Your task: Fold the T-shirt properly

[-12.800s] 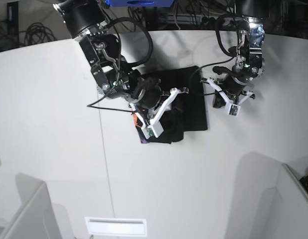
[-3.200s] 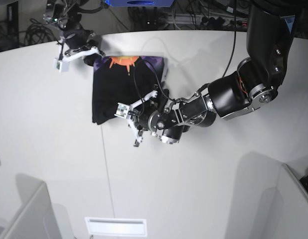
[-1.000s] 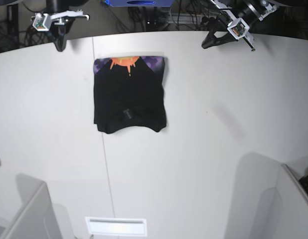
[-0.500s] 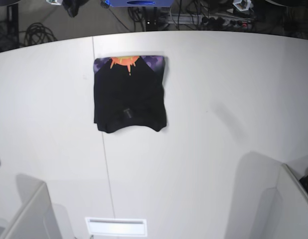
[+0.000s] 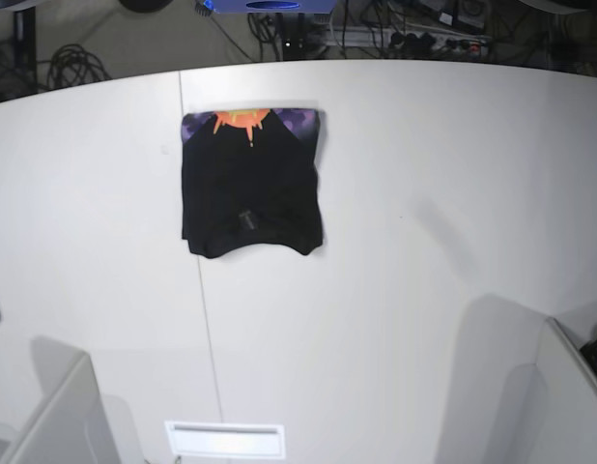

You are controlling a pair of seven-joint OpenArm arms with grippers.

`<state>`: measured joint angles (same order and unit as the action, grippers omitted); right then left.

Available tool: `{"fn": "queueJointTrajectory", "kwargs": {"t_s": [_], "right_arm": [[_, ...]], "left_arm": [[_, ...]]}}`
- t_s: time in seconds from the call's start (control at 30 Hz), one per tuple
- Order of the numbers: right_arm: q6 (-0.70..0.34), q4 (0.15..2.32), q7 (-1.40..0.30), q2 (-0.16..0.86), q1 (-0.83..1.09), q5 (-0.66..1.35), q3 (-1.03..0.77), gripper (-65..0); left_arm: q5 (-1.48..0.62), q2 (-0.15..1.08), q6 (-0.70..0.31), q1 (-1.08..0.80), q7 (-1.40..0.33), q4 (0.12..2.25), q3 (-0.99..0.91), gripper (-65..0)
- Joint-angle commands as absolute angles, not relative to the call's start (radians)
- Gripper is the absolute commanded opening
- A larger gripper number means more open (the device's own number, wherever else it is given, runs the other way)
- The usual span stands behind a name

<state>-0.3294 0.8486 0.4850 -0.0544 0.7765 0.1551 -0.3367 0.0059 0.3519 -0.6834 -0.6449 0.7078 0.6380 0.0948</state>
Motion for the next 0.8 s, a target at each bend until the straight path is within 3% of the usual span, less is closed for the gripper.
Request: {"fn": "queueJointTrajectory", "kwargs": {"t_s": [0.0,0.33,0.53,0.77], "right_arm": [[-0.338,0.819,0.509,-0.045,0.78,0.136,-0.341,-65.0],[-0.338,0.535,0.506,0.007,0.628,-0.033,-0.34,-65.0],[-0.338,0.364,0.452,0.087,0.509,-0.216,-0.34,-65.0],[-0.344,0.191,0.318,0.125,0.344,-0.372,-0.34,-65.0]], "left_arm": [[0.01,0.349,-0.698,-0.642,0.728,0.602,0.094,-65.0],[0.012,0.332,-0.698,-0.452,0.722,0.282,0.11,-65.0],[0.012,0.275,-0.595,-0.397,0.72,0.153,0.11,-65.0],[0.001,0.206,-0.542,-0.318,0.696,0.007,0.105,-65.0]]}}
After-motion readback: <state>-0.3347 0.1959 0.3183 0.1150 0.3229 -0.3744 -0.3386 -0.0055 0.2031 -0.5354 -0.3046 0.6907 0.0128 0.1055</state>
